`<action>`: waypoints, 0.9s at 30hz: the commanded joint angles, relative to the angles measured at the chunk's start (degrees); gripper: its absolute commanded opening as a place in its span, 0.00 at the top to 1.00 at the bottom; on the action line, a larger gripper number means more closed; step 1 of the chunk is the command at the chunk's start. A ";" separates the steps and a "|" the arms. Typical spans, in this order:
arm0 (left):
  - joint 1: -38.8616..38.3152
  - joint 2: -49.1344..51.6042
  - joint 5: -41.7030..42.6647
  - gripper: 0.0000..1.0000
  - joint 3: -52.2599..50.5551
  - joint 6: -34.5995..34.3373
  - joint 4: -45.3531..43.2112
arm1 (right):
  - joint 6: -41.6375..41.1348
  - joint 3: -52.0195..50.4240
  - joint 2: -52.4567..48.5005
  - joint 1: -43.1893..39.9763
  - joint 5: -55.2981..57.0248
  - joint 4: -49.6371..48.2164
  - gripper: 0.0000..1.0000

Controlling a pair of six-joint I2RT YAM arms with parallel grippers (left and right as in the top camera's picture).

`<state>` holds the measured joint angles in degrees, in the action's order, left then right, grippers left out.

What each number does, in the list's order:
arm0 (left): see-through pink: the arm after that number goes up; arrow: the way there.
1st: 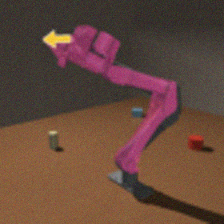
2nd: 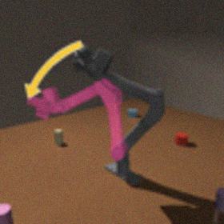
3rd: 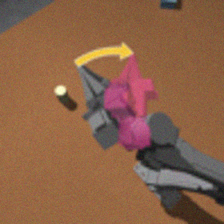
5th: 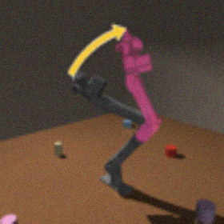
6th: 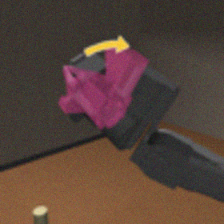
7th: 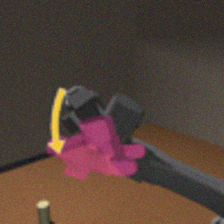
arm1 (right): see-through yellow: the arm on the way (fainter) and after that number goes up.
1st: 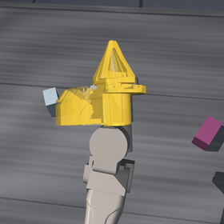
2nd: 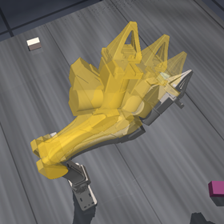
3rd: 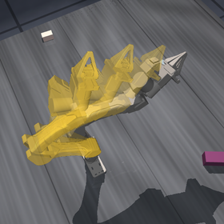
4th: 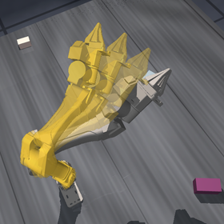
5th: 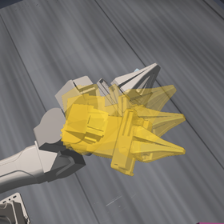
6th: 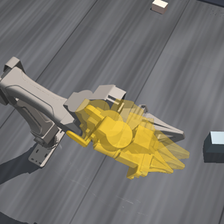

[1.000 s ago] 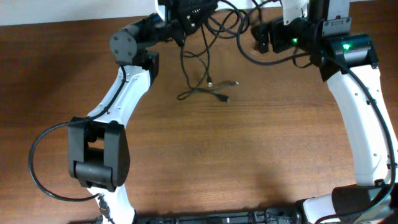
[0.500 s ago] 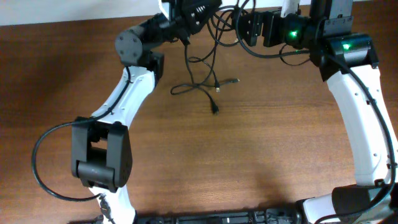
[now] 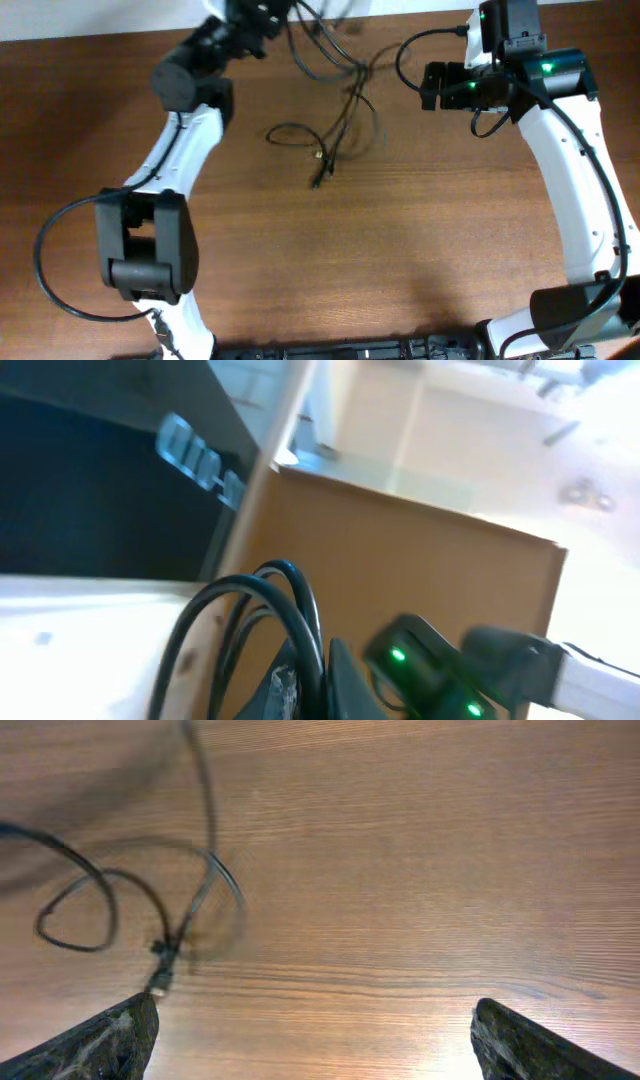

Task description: Untangle cables

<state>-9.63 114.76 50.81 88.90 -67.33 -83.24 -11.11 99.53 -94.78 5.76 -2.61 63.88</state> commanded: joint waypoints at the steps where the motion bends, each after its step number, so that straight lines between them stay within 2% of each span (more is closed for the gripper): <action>1: 3.39 -1.09 -3.04 1.00 1.27 -0.35 -0.50 | 0.74 0.02 -0.20 -0.22 2.84 -0.42 0.01; 5: 3.23 -1.09 0.72 0.92 1.27 -0.33 3.37 | 0.74 0.02 -0.20 -0.22 1.36 -2.23 0.01; 7: 2.58 -1.09 3.43 1.00 1.27 1.11 15.13 | 0.74 0.02 -0.20 -0.22 1.36 -2.58 0.01; 8: 2.03 -1.09 4.79 1.00 1.27 3.98 23.67 | 0.74 0.02 -0.20 -0.22 1.36 -2.84 0.01; 11: -0.20 -1.09 5.99 1.00 1.27 19.61 48.11 | 0.74 0.02 -0.20 -0.22 1.38 -3.28 0.01; 13: -1.18 -1.09 6.23 1.00 1.27 26.12 54.84 | 0.76 0.02 -0.20 -0.22 1.38 -3.30 0.01; 16: -2.01 -1.11 11.13 1.00 2.40 32.13 57.44 | 0.74 0.02 -0.20 -0.22 1.36 -4.11 0.01; 17: -2.29 -1.42 11.26 1.00 3.89 36.41 62.38 | 0.74 0.02 -0.20 -0.22 1.33 -4.35 0.01; 18: -2.58 -1.84 9.73 1.00 5.22 40.96 68.30 | 0.74 0.02 -0.20 -0.22 1.33 -4.55 0.01; 19: -3.08 -2.49 4.37 1.00 7.50 48.04 79.01 | 0.74 0.02 -0.20 -0.22 1.36 -4.61 0.01; 20: -4.76 -3.43 -12.20 1.00 12.66 60.54 98.49 | 0.74 0.02 -0.20 -0.22 1.36 -4.61 0.01; 22: -8.02 -3.58 -30.03 1.00 21.09 71.45 115.82 | 0.76 0.02 -0.20 -0.22 1.36 -4.94 0.01; 23: -9.38 -3.61 -31.89 0.99 24.96 74.77 120.78 | 0.74 0.02 -0.20 -0.22 1.36 -5.53 0.01; 24: -10.19 -3.63 -32.00 0.90 27.87 75.10 123.89 | 0.74 0.02 -0.20 -0.22 1.33 -5.97 0.01; 25: -10.86 -3.69 -32.00 0.86 30.62 76.35 126.73 | 0.74 0.02 -0.20 -0.22 1.33 -6.08 0.01; 26: -11.39 -3.80 -32.02 0.78 32.70 77.29 129.15 | 0.74 0.02 -0.20 -0.22 1.36 -6.08 0.01; 27: -12.07 -3.89 -32.00 0.62 34.75 77.31 131.47 | 0.76 0.02 -0.20 -0.22 1.36 -6.08 0.01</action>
<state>-20.88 113.95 23.31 118.10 3.44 44.64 -10.55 99.44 -94.83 5.76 -1.50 58.00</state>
